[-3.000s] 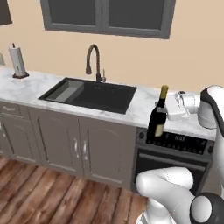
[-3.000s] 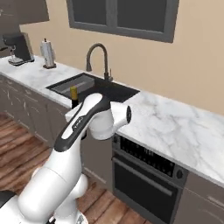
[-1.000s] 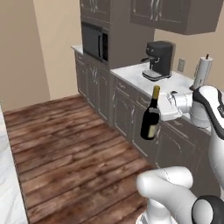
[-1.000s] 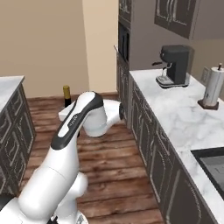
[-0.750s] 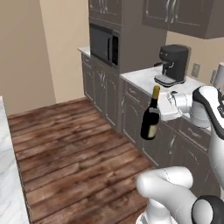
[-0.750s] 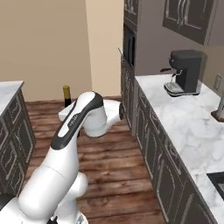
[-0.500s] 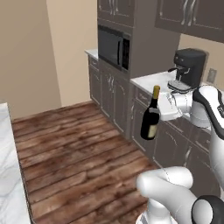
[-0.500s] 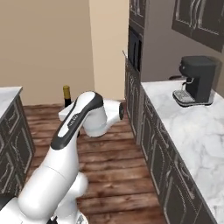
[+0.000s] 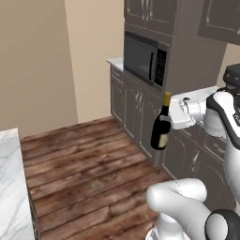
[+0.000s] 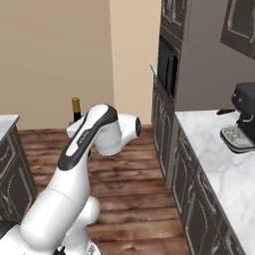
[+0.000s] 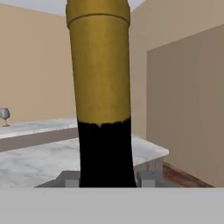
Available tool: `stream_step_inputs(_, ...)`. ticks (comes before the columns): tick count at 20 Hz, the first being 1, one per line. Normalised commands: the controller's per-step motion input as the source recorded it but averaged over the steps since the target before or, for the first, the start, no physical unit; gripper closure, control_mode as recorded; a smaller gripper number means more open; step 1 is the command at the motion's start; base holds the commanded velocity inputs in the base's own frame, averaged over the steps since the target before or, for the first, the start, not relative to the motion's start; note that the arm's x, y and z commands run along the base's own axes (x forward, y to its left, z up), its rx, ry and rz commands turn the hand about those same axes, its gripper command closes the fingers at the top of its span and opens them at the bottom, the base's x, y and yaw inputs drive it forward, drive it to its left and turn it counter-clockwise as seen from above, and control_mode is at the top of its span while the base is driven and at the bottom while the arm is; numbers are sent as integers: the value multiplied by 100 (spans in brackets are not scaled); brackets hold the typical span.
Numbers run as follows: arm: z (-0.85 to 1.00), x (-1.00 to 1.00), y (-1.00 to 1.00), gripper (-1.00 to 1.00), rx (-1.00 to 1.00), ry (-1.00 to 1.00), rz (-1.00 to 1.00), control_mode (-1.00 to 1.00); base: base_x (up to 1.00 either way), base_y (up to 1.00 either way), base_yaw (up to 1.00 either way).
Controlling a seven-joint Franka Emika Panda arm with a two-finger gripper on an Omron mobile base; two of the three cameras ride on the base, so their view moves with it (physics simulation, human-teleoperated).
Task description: There is a wine glass and glass cup on the dining counter. Place the wine bottle next to the wine glass and the juice bottle next to the glass cup.
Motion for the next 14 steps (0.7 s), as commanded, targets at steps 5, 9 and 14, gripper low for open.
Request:
stream_step_inputs(5, 0, 0, 0, 100, 0, 0, 0, 100, 94, 0, 12)
stream_step_inputs(9, 0, 0, 0, 100, 0, 0, 0, 100, 94, 0, 12)
stream_step_inputs(14, 0, 0, 0, 100, 0, 0, 0, 100, 94, 0, 13)
